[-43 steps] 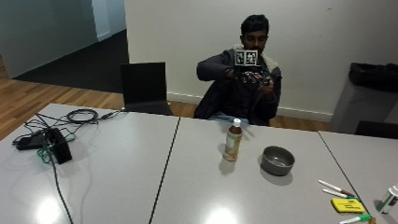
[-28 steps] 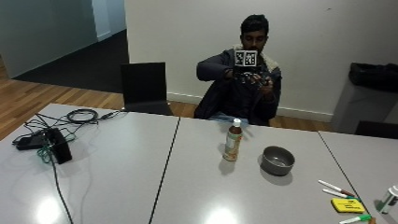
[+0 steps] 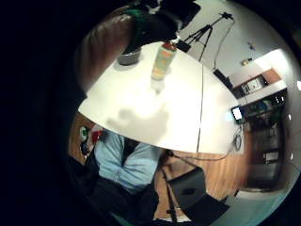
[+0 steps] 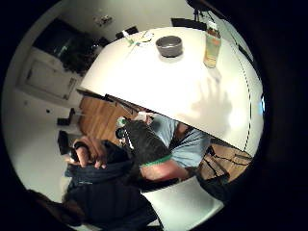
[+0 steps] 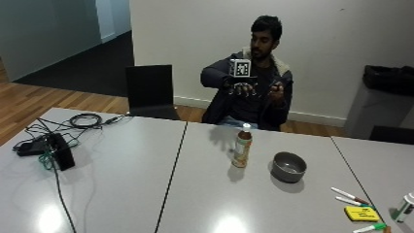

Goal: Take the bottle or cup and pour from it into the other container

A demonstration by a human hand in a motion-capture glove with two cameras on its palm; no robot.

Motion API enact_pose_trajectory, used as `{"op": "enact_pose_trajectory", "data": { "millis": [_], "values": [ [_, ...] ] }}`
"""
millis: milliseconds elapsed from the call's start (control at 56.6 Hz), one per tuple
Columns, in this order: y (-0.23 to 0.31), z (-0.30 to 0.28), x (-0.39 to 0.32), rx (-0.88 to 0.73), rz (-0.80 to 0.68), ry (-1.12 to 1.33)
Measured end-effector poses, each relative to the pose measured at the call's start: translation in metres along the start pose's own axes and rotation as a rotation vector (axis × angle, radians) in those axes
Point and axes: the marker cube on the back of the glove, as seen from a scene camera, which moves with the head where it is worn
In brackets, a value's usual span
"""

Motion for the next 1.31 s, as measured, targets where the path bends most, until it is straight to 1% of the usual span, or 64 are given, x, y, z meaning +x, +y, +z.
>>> {"op": "enact_pose_trajectory", "data": {
  "millis": [53,106,124,141,194,212,265,336,371,442,495,548,565,601,636,707,760,777,848,936,1007,1130,1307],
  "values": [
    [-0.012,0.008,0.018,0.009,0.024,-0.005],
    [-0.012,0.016,0.037,-0.038,-0.038,-0.013],
    [-0.013,0.019,0.042,-0.043,-0.038,-0.017],
    [-0.016,0.022,0.047,-0.030,-0.009,-0.021],
    [-0.038,0.033,0.059,0.056,0.165,-0.037],
    [-0.042,0.036,0.065,0.067,0.186,-0.044],
    [-0.045,0.047,0.082,0.061,0.138,-0.070],
    [-0.050,0.061,0.101,0.024,0.114,-0.118],
    [-0.055,0.067,0.108,0.038,0.101,-0.150],
    [-0.071,0.083,0.122,0.069,0.131,-0.240],
    [-0.076,0.097,0.133,0.055,0.098,-0.306],
    [-0.091,0.113,0.141,0.110,0.117,-0.384],
    [-0.096,0.117,0.142,0.113,0.143,-0.412],
    [-0.104,0.124,0.143,0.063,0.188,-0.464],
    [-0.111,0.132,0.145,0.042,0.192,-0.503],
    [-0.132,0.155,0.148,0.131,0.127,-0.582],
    [-0.146,0.169,0.149,0.201,0.034,-0.657],
    [-0.147,0.173,0.149,0.202,0.020,-0.696],
    [-0.150,0.183,0.140,0.086,0.097,-0.921],
    [-0.175,0.197,0.132,0.089,0.138,-1.194],
    [-0.190,0.206,0.127,0.074,0.148,-1.326],
    [-0.220,0.217,0.119,0.076,0.154,-1.436],
    [-0.248,0.225,0.109,0.027,0.142,-1.402]
  ]
}}
